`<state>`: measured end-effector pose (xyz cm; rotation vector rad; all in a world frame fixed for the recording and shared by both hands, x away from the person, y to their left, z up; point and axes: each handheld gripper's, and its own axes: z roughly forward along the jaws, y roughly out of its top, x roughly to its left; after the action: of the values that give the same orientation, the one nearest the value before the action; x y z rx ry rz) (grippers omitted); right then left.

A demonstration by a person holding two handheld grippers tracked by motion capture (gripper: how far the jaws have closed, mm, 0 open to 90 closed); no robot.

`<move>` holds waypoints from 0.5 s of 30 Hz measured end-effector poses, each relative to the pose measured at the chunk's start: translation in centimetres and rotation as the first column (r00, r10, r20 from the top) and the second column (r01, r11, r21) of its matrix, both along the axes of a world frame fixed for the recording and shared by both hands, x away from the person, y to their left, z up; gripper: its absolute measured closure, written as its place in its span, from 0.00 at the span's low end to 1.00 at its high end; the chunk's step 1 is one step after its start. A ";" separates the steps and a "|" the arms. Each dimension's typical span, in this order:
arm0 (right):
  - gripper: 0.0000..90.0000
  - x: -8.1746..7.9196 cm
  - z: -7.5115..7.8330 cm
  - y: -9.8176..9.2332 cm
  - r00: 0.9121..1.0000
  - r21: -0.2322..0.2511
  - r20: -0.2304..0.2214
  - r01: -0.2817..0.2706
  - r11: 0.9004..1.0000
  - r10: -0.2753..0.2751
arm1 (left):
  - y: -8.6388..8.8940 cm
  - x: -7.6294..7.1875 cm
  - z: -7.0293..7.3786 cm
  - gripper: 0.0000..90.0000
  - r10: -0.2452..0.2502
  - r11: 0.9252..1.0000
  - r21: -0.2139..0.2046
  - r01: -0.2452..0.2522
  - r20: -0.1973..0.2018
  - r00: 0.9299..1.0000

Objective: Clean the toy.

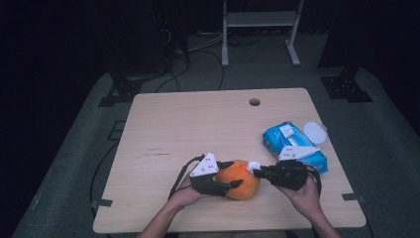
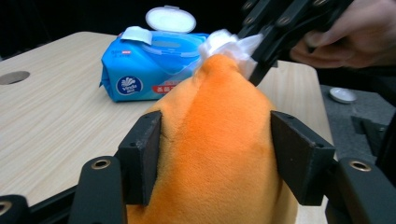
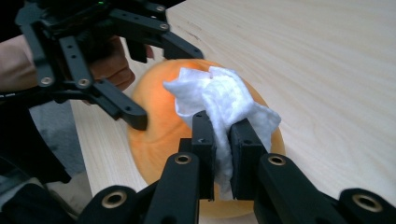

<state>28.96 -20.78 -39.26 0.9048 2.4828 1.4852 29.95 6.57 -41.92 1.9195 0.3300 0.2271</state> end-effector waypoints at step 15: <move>0.91 -0.6 0.3 0.5 0.999 -0.074 0.054 0.015 0.997 -0.011 | 0.2 0.9 -0.9 0.28 0.046 0.998 -0.041 -0.048 -0.064 0.997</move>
<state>28.32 -20.32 -38.99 0.8556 2.4716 1.3848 30.82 6.81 -42.82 1.8815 0.4193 0.1892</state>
